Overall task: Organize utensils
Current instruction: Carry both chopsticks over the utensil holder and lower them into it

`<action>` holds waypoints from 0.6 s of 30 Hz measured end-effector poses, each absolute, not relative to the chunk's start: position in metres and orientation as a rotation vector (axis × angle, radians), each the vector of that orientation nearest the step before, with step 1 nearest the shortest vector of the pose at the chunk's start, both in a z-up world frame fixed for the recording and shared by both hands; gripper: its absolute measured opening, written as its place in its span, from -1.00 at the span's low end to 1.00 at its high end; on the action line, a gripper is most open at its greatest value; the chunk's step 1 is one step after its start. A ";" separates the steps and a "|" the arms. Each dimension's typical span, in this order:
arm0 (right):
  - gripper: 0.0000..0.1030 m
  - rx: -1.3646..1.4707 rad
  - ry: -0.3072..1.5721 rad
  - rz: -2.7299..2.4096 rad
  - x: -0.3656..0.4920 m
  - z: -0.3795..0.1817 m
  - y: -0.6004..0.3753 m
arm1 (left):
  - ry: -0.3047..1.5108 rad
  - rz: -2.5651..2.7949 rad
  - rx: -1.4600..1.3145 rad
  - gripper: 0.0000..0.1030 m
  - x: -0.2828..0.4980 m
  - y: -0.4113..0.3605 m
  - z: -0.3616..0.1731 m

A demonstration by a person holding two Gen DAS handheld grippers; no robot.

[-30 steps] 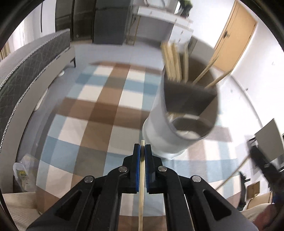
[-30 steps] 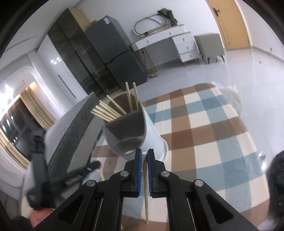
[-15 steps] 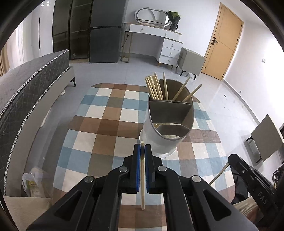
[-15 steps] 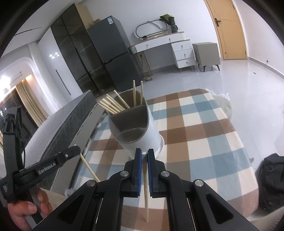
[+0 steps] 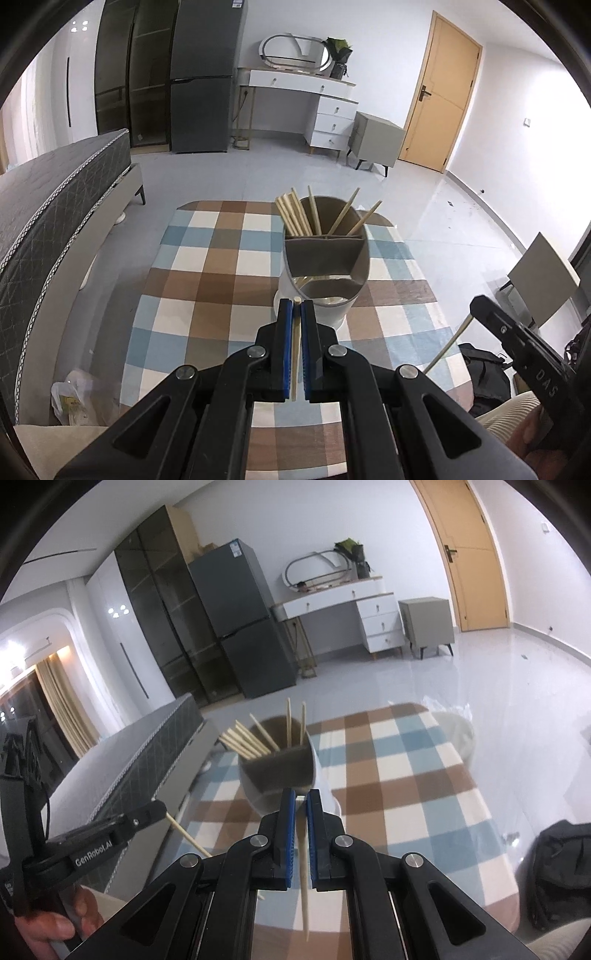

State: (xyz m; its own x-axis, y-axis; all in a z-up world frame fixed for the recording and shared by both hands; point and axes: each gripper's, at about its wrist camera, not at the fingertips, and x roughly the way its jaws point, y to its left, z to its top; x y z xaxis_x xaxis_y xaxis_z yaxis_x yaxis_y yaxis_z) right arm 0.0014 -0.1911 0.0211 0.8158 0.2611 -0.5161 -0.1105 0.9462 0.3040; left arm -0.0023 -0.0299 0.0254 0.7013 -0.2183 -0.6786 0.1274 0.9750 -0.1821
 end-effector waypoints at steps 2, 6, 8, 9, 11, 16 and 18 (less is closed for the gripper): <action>-0.89 0.257 0.562 0.198 0.003 0.030 -0.193 | 0.760 -0.200 -0.113 -1.00 -0.002 -0.033 0.033; -0.89 0.257 0.517 0.200 0.011 0.050 -0.200 | 0.737 -0.233 -0.114 -1.00 0.002 -0.038 0.048; -0.89 0.253 0.497 0.202 0.018 0.061 -0.203 | 0.719 -0.252 -0.124 -1.00 0.006 -0.040 0.058; -0.89 0.249 0.487 0.204 0.022 0.067 -0.204 | 0.715 -0.259 -0.129 -1.00 0.009 -0.041 0.062; -0.89 0.240 0.467 0.208 0.030 0.078 -0.204 | 0.709 -0.279 -0.145 -1.00 0.016 -0.043 0.072; -0.89 0.219 0.428 0.225 0.055 0.107 -0.201 | 0.682 -0.312 -0.185 -1.00 0.036 -0.045 0.099; -0.89 0.205 0.410 0.233 0.068 0.120 -0.197 | 0.668 -0.326 -0.205 -1.00 0.049 -0.044 0.113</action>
State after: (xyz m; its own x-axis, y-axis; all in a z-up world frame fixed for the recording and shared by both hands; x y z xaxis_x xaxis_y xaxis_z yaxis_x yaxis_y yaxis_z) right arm 0.0685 -0.1971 0.1205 0.8911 0.2639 -0.3692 -0.1818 0.9530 0.2424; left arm 0.0491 -0.0444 0.1128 0.7374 -0.3597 -0.5716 0.2295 0.9295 -0.2888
